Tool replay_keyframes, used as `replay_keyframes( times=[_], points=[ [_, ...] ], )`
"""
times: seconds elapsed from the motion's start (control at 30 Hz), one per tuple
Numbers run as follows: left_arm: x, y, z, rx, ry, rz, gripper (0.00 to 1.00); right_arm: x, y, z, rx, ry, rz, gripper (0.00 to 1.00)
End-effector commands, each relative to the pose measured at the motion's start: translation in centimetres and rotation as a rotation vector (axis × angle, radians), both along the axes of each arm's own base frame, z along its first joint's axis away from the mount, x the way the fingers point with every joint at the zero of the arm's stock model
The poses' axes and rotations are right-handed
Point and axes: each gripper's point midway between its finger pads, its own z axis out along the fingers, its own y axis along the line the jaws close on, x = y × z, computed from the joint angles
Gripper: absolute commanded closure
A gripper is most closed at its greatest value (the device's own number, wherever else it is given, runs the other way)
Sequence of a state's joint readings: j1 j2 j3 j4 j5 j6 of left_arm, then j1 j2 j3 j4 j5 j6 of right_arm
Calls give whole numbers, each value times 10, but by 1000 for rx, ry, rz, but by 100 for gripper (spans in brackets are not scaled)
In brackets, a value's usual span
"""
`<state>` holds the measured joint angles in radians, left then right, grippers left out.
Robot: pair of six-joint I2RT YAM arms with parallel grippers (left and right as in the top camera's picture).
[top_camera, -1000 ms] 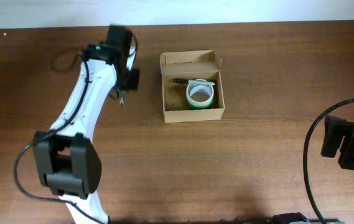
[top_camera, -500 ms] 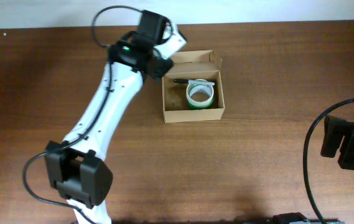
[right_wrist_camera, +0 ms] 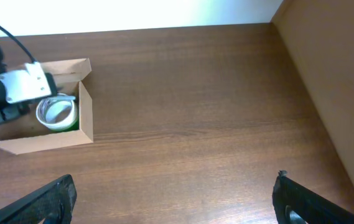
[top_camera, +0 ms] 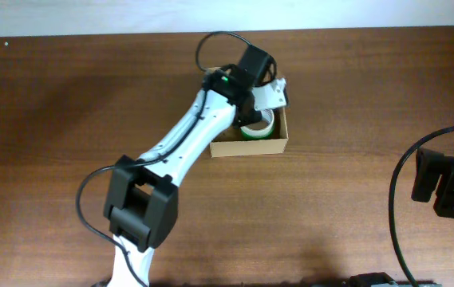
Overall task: Pack container
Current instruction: 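Carry the black pen into the box and release it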
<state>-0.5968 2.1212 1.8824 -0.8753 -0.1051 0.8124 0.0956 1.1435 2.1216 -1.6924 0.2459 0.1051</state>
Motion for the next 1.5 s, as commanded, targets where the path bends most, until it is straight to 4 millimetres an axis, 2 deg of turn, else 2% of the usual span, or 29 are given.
replay_keyframes(
  times=[0.0, 0.1, 0.27, 0.53, 0.8, 1.03, 1.07, 1.13, 1.17, 1.23, 1.3, 1.33, 1.37, 1.47],
  points=[
    [-8, -12, -5, 16, 8, -69, 98, -2, 1, 0, 1, 1, 6, 1],
    [-15, -16, -6, 32, 15, -100, 98, -2, 1, 0, 1, 1, 6, 1],
    [-25, -10, -13, 65, 58, -111, 98, -2, 0, 0, -3, 1, 2, 1],
    [-43, 1, -38, 113, 130, -115, 98, -2, -3, 1, -17, -1, -14, 1],
    [-62, -9, -49, 137, 158, -156, 98, -2, -5, 1, -24, -2, -22, 1],
    [-65, -16, -48, 142, 144, -171, 98, -2, -5, 1, -24, -2, -22, 1],
    [-64, -17, -48, 141, 141, -171, 84, -2, -5, 1, -24, -2, -22, 1],
    [-62, -16, -48, 147, 131, -166, 44, -2, -5, 1, -24, -2, -22, 1],
    [-59, -15, -47, 151, 117, -153, 27, -2, -5, 1, -24, -2, -22, 1],
    [-52, -13, -45, 160, 84, -119, 17, -2, -5, 1, -23, -2, -22, 1],
    [-44, -10, -41, 174, 44, -86, 13, -2, -5, 1, -23, -2, -22, 1],
    [-39, -9, -39, 178, 21, -64, 7, -2, -5, 1, -23, -2, -22, 1],
    [-34, -8, -35, 178, -1, -34, 6, -2, -5, 1, -23, -2, -22, 1],
    [-14, -11, -8, 95, -76, 126, 5, -2, -5, 1, -24, -1, -22, 1]
  ],
)
